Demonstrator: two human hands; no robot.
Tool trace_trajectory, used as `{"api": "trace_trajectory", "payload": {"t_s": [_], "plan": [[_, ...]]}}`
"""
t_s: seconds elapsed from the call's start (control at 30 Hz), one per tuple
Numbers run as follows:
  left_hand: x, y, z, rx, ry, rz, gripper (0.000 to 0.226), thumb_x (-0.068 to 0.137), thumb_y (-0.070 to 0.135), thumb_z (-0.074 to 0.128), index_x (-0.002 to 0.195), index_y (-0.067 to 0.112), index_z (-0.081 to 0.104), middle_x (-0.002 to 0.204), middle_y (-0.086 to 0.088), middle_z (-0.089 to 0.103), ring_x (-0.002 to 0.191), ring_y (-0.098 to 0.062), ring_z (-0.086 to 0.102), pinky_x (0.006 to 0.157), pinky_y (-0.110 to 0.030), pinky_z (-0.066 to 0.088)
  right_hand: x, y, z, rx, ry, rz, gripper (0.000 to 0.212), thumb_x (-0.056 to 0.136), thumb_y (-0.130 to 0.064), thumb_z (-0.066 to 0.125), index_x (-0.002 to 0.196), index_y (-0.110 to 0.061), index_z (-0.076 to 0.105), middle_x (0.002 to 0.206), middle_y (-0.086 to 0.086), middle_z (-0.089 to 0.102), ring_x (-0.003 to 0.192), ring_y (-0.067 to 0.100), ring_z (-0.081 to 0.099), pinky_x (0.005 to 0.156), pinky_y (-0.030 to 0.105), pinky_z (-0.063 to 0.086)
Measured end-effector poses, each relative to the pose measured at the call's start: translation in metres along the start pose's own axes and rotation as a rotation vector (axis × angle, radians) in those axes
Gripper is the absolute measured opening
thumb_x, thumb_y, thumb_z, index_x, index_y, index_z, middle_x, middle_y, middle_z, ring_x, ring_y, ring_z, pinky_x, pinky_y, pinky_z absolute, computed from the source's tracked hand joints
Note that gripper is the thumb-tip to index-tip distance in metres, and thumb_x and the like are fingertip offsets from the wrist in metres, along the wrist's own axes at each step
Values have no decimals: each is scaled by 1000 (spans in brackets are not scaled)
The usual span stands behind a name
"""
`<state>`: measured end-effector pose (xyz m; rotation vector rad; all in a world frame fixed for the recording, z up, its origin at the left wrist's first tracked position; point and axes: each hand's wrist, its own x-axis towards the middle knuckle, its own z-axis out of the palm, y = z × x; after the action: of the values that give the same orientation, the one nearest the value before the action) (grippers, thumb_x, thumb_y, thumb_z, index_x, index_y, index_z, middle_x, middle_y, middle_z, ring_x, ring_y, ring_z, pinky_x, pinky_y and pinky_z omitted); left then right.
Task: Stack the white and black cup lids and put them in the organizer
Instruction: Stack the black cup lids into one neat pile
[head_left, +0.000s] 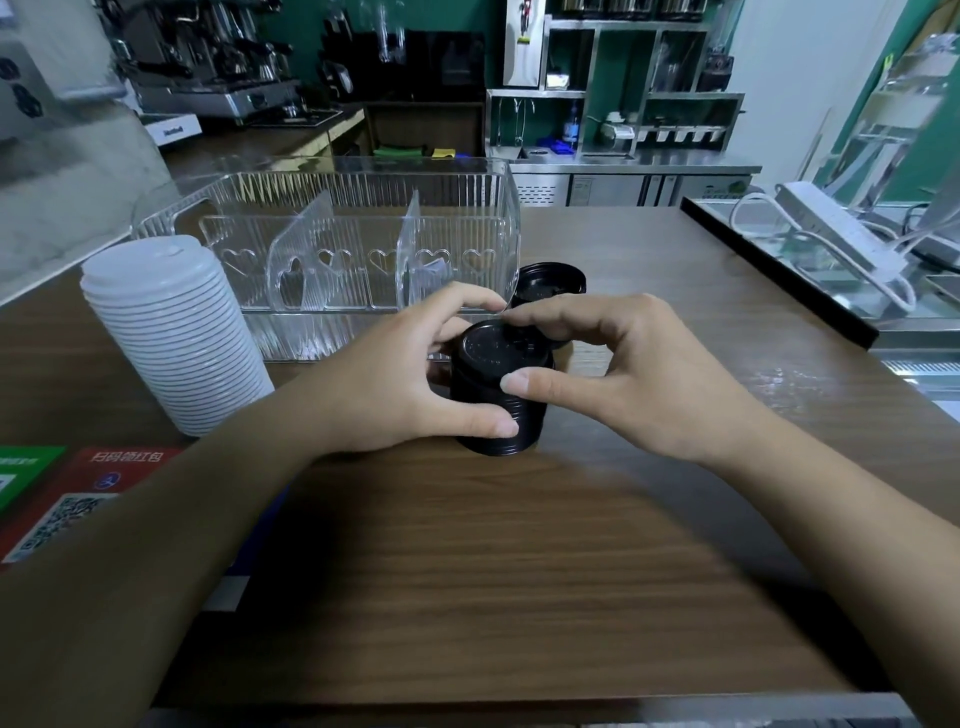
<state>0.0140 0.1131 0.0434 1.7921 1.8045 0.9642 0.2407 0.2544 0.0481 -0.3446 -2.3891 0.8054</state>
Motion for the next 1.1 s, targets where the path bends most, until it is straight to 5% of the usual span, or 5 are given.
{"api": "trace_trajectory", "payload": {"t_s": [0.57, 0.7, 0.8, 0.93, 1.1], "plan": [[1, -1, 4, -9, 2, 25, 67, 88, 37, 101, 143, 36, 64, 138, 16, 77, 136, -8, 71, 119, -53, 56, 2, 2, -2, 109, 8, 62, 49, 87, -33, 93, 133, -24, 78, 119, -18, 81, 111, -3, 75, 100, 18, 56], [2, -2, 5, 0, 7, 30, 69, 88, 40, 100, 145, 39, 62, 140, 18, 75, 137, -7, 70, 120, -52, 54, 5, 9, -4, -41, 176, 18, 24, 110, -34, 67, 130, -27, 77, 110, -17, 80, 97, 7, 74, 92, 21, 56], [2, -3, 5, 5, 5, 24, 69, 88, 45, 100, 145, 41, 62, 141, 21, 74, 138, -6, 69, 121, -52, 53, 13, 24, -5, -246, 303, 3, 19, 109, -21, 68, 125, -23, 77, 112, -14, 78, 102, 10, 69, 93, 27, 53], [2, -3, 5, 10, 9, 28, 67, 89, 43, 99, 144, 41, 62, 140, 21, 74, 137, -6, 69, 121, -51, 53, 26, 49, 1, -532, 229, -19, 30, 102, -23, 76, 132, -21, 74, 128, -3, 76, 121, 29, 66, 101, 42, 46], [2, 0, 6, 4, 5, 25, 66, 90, 40, 98, 145, 39, 62, 139, 23, 75, 137, -3, 68, 122, -49, 52, 36, 61, 16, -667, 171, -44, 35, 103, -38, 57, 124, -23, 81, 133, -3, 74, 124, 34, 62, 105, 43, 32]]}}
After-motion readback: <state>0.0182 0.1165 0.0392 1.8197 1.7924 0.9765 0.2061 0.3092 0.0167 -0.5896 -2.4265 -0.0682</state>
